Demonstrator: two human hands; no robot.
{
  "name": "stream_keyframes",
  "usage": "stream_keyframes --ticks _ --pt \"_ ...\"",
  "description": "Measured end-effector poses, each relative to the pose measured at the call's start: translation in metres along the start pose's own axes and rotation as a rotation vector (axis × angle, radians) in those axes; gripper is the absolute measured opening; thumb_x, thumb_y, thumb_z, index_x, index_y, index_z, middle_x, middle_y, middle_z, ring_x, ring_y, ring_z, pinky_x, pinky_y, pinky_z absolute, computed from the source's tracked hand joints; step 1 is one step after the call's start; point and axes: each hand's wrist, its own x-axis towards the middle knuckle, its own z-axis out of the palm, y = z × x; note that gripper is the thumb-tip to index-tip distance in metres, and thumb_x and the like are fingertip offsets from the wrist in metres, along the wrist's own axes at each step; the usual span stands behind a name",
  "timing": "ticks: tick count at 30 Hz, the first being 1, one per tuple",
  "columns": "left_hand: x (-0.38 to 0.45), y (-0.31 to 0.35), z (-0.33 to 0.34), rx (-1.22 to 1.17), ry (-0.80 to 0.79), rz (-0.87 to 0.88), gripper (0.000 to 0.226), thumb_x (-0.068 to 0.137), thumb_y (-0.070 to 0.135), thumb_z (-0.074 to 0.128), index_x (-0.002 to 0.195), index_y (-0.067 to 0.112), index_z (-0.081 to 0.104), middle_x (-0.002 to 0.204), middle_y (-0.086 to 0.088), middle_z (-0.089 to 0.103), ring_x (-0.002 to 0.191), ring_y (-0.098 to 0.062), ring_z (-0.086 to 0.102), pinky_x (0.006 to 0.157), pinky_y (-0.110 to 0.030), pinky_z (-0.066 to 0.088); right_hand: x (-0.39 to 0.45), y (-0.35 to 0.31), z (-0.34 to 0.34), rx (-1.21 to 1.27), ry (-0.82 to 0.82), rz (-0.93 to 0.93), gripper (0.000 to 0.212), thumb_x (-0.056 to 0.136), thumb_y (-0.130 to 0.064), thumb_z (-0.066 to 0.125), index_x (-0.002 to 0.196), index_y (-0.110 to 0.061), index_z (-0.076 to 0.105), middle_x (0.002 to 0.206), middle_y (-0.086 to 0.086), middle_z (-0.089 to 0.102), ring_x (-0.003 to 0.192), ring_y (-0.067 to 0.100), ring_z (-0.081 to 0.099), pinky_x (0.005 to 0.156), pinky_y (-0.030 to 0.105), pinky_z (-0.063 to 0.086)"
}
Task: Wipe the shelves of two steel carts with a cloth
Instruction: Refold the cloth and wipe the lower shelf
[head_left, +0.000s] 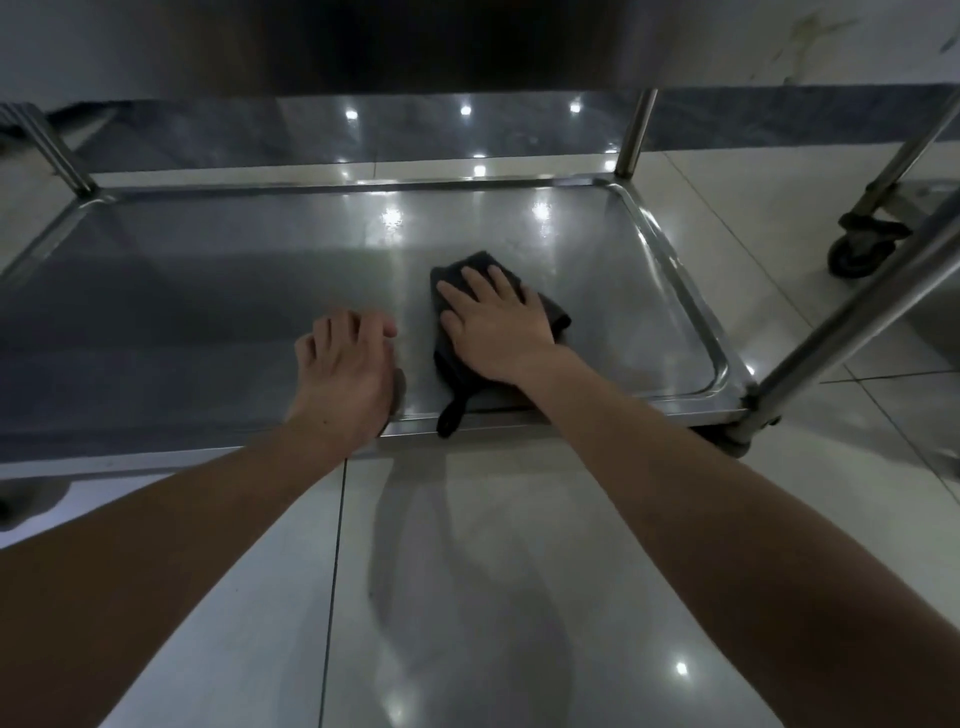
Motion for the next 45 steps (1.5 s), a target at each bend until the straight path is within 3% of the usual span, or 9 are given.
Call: stream_keyframes --ticks 4,10,16,19,22,28,31,39,45 --pt "0.000 -0.004 0.001 0.031 -0.002 -0.005 0.044 0.080 0.032 0.038 0.117 0.014 0.050 0.110 -0.015 0.043 0.101 -0.034 0.040 0.087 -0.046 0.032 0.034 0.045 -0.016 0.028 0.046 0.140 0.057 0.107 -0.048 0.022 0.164 -0.037 0.025 0.175 -0.002 0.013 0.161 0.026 0.009 0.127 0.057 0.007" --pt "0.002 -0.002 0.002 0.001 0.009 -0.029 0.029 0.087 0.021 0.040 0.114 0.016 0.048 0.109 -0.014 0.042 0.100 -0.034 0.040 0.088 -0.045 0.031 -0.012 0.116 -0.021 -0.007 0.082 0.315 0.058 0.106 -0.045 0.022 0.162 -0.032 0.027 0.174 0.001 0.018 0.160 0.027 0.012 0.127 0.058 0.011" --pt "0.003 -0.004 0.004 -0.007 0.005 -0.032 0.031 0.089 0.028 0.031 0.112 0.017 0.049 0.107 -0.013 0.044 0.100 -0.034 0.042 0.087 -0.046 0.031 -0.074 0.031 0.013 -0.054 0.186 0.089 0.066 0.098 -0.049 0.021 0.155 -0.029 0.047 0.163 0.006 0.042 0.152 0.036 0.035 0.119 0.058 0.029" --pt "0.003 -0.001 0.000 -0.027 0.006 -0.021 0.051 0.085 0.041 0.020 0.117 0.015 0.050 0.111 -0.013 0.046 0.105 -0.035 0.042 0.091 -0.046 0.030 -0.039 0.006 0.011 -0.006 0.042 0.001 0.056 0.108 -0.046 0.026 0.163 -0.035 0.030 0.172 0.000 0.024 0.160 0.030 0.015 0.125 0.058 0.014" --pt "0.002 0.000 -0.001 -0.026 -0.015 -0.002 0.058 0.082 0.045 0.016 0.119 0.014 0.050 0.112 -0.013 0.045 0.106 -0.034 0.041 0.093 -0.047 0.030 0.005 0.018 -0.003 0.020 0.026 0.045 0.056 0.108 -0.047 0.026 0.163 -0.038 0.027 0.173 -0.002 0.019 0.160 0.026 0.011 0.126 0.059 0.010" --pt "0.001 -0.003 0.003 0.014 0.003 0.002 0.040 0.084 0.037 0.031 0.114 0.016 0.048 0.108 -0.012 0.045 0.100 -0.033 0.041 0.089 -0.047 0.033 0.028 0.104 -0.029 0.020 0.119 0.265 0.056 0.103 -0.047 0.025 0.156 -0.034 0.037 0.166 0.000 0.032 0.154 0.026 0.025 0.123 0.058 0.018" --pt "0.001 -0.002 0.002 0.007 0.024 -0.002 0.039 0.085 0.036 0.026 0.110 0.016 0.048 0.105 -0.012 0.045 0.098 -0.033 0.042 0.088 -0.047 0.032 0.004 0.141 -0.034 -0.007 0.121 0.356 0.055 0.105 -0.046 0.025 0.157 -0.032 0.036 0.168 0.002 0.029 0.155 0.029 0.024 0.125 0.056 0.016" --pt "0.002 -0.005 0.011 0.017 0.066 -0.022 0.024 0.095 0.027 0.033 0.109 0.018 0.051 0.103 -0.013 0.049 0.096 -0.035 0.046 0.084 -0.046 0.033 -0.077 0.119 -0.013 -0.019 0.114 0.390 0.056 0.110 -0.046 0.023 0.165 -0.034 0.021 0.175 0.002 0.014 0.160 0.028 0.011 0.128 0.055 0.011" --pt "0.003 0.000 0.012 -0.012 0.074 -0.038 0.025 0.093 0.030 0.031 0.108 0.019 0.048 0.102 -0.012 0.046 0.095 -0.033 0.043 0.084 -0.045 0.030 -0.016 0.139 -0.033 0.033 0.075 0.394 0.057 0.107 -0.045 0.026 0.162 -0.029 0.027 0.173 0.006 0.018 0.158 0.035 0.013 0.126 0.060 0.011"
